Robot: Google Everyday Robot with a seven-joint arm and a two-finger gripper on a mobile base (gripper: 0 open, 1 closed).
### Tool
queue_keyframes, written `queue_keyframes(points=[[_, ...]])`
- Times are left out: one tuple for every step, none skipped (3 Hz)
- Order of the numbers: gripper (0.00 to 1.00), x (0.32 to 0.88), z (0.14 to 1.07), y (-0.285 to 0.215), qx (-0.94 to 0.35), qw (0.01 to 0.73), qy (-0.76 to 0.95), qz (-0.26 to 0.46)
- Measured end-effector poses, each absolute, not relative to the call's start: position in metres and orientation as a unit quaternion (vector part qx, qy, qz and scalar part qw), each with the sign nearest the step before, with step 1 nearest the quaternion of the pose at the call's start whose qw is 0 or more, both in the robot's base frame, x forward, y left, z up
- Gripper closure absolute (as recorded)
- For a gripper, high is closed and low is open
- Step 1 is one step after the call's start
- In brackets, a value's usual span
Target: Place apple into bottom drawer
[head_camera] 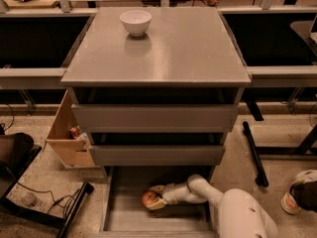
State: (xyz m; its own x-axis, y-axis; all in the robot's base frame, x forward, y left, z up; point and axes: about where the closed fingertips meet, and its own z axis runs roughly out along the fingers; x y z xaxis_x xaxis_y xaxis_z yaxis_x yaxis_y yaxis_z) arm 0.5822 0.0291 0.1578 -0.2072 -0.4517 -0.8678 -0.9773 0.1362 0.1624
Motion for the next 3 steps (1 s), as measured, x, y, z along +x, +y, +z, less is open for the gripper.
queue_keyframes(points=[[0.82, 0.5845, 0.1575, 0.0287, -0.530, 0.340, 0.674, 0.386], [0.59, 0.5845, 0.1575, 0.0288, -0.530, 0.340, 0.674, 0.386], [0.36, 0.5845, 0.1575, 0.0288, -0.530, 0.340, 0.674, 0.386]])
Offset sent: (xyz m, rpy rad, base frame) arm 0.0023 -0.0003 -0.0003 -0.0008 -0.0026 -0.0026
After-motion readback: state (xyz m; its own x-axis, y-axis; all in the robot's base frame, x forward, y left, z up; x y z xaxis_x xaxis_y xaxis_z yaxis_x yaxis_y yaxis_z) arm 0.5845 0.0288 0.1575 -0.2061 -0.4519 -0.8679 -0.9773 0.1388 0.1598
